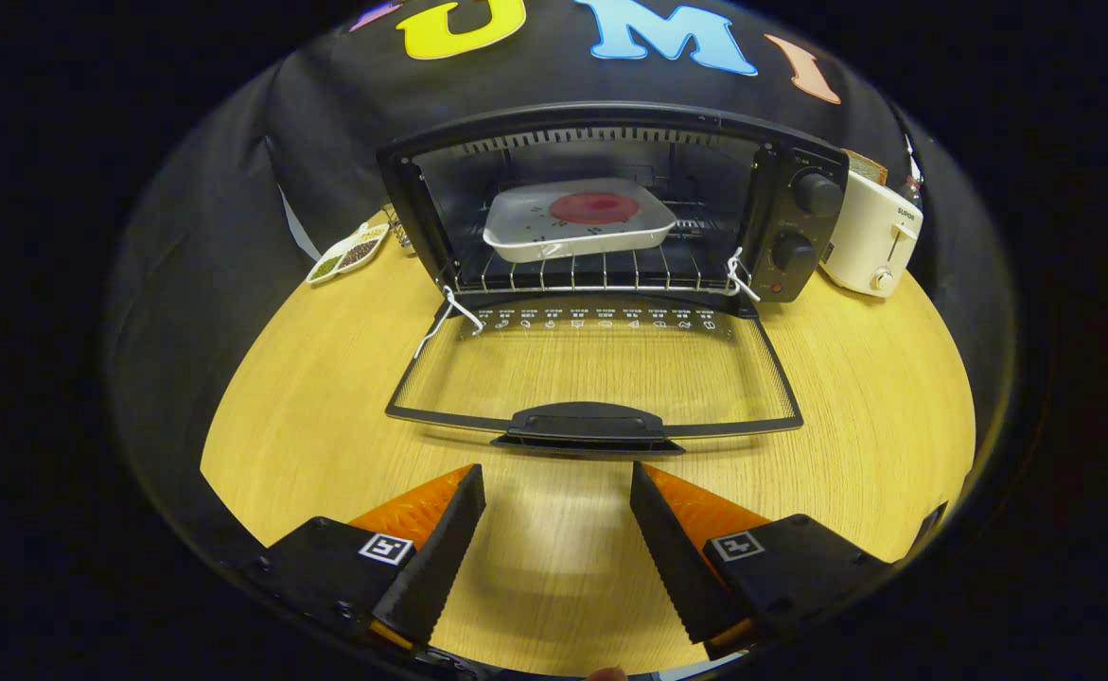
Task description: Open the toaster oven, put the food inside, and close the toaster oven door.
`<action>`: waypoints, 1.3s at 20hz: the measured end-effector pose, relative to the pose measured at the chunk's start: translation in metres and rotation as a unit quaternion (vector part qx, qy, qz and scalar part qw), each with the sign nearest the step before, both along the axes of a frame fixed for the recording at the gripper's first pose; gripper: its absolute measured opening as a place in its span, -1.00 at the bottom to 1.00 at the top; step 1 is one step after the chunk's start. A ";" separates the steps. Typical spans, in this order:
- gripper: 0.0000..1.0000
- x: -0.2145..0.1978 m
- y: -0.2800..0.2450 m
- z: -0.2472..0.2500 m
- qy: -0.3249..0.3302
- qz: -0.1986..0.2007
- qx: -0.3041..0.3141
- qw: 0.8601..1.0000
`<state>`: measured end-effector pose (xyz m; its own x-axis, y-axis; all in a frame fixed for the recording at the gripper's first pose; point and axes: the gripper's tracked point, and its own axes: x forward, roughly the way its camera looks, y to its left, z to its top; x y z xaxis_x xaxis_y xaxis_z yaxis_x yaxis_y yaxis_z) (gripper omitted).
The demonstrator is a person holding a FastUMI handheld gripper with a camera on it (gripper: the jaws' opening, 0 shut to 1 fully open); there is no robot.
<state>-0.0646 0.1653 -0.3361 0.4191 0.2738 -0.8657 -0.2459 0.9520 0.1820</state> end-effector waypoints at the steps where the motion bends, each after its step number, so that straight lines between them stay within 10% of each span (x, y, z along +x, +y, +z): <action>1: 0.96 0.000 -0.001 -0.004 0.005 0.000 -0.006 1.000; 26: 0.91 0.016 -0.005 0.019 -0.038 -0.067 0.003 0.997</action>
<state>-0.0485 0.1605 -0.3172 0.5172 0.2170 -0.8279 -0.1307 0.9760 0.1742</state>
